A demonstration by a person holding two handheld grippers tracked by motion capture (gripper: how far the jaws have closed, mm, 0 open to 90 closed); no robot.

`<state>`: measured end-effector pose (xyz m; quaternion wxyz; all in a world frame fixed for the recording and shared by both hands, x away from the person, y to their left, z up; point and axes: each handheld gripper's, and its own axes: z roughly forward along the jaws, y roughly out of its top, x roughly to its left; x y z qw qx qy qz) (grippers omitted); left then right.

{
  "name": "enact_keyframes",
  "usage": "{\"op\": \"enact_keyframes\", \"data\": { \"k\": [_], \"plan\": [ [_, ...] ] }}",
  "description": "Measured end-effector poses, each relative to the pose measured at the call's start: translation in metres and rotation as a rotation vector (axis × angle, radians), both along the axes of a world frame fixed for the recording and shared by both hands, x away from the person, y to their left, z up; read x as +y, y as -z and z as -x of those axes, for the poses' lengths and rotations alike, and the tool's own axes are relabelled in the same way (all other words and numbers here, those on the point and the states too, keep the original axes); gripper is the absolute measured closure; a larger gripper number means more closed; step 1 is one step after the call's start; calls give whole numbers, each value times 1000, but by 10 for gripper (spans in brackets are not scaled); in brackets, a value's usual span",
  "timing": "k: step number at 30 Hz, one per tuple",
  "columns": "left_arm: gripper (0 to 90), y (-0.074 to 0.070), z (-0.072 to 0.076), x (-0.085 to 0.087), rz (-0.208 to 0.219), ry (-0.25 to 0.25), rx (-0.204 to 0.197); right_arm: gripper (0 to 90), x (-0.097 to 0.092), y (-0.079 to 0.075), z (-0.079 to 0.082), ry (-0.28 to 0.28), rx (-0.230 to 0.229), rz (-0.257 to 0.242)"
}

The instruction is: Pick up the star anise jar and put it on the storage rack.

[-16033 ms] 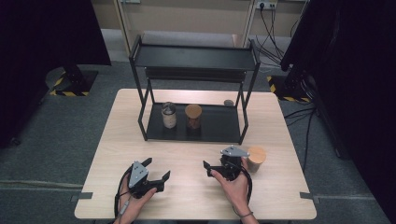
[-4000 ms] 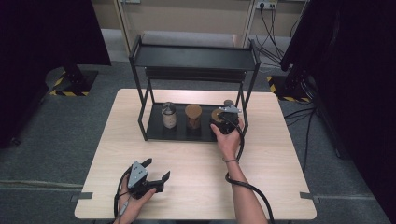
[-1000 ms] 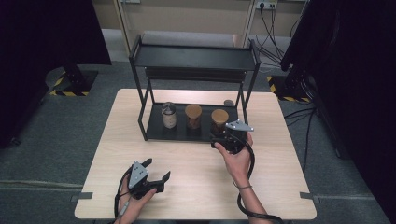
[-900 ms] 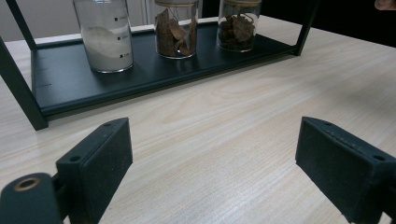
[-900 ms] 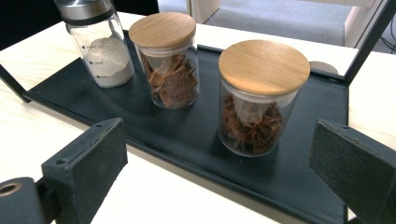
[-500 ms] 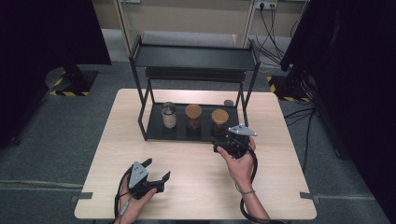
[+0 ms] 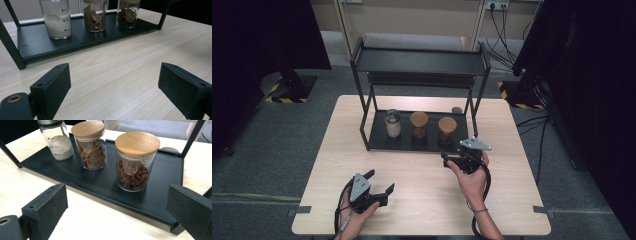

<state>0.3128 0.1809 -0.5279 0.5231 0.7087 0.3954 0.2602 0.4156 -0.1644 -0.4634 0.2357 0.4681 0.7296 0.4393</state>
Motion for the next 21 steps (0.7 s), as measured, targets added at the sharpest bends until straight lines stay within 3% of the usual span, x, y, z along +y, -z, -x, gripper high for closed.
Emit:
{"op": "enact_keyframes", "data": {
  "k": [21],
  "plan": [
    [105,0,0,0,-3,-2,-2,35,-26,11,26,19,-11,-8]
  ]
}}
